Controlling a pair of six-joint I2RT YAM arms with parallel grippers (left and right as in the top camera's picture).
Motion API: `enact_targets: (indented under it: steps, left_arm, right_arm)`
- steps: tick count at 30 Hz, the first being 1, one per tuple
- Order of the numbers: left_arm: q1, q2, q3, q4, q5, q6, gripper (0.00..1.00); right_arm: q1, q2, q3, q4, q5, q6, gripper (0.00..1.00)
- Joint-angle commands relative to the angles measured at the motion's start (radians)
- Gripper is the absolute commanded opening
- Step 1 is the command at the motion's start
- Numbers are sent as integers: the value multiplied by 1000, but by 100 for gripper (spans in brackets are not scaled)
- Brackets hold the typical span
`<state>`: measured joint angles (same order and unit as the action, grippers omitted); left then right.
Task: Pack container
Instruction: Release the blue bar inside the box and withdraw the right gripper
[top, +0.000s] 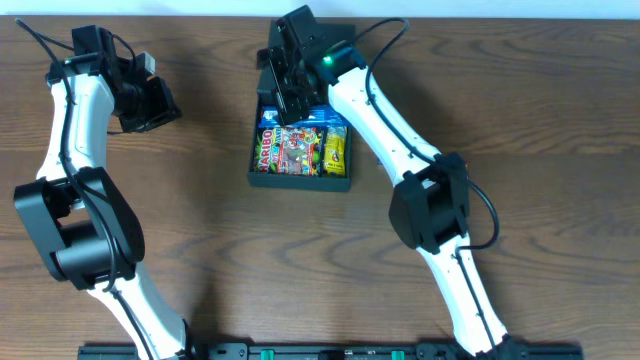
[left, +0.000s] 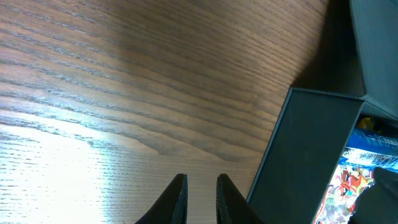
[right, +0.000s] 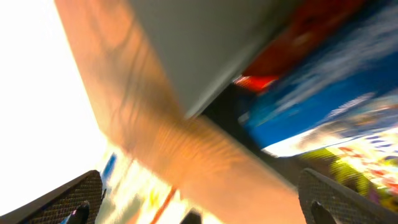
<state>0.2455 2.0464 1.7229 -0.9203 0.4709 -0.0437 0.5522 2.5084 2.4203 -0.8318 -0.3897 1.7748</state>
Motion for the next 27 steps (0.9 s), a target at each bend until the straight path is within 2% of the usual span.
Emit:
enact_targets:
  steps: [1, 3, 5, 9, 12, 17, 23, 27]
  left_arm:
    - [3, 12, 23, -7, 1, 18, 18]
    - [3, 12, 23, -7, 1, 18, 18]
    - [3, 12, 23, -7, 1, 18, 18]
    - [3, 12, 23, -7, 1, 18, 18]
    - [3, 12, 23, -7, 1, 18, 18]
    - [3, 12, 23, -8, 1, 18, 18]
    - [2, 12, 23, -11, 1, 13, 22]
    - [-10, 12, 23, -13, 0, 7, 21]
  right_arm:
    - [-24, -51, 8, 32, -146, -110, 99]
    - [-33, -71, 8, 58, -150, -175, 99]
    - [-48, -93, 8, 86, -125, -309, 99]
    - [-96, -132, 8, 162, -133, -752, 99]
    - [-141, -167, 8, 145, -142, -1006, 96]
    - [-226, -229, 8, 30, -141, -1291, 92]
    - [-302, -301, 8, -187, -128, -1677, 90]
    - [-307, -338, 8, -374, 34, -1845, 89]
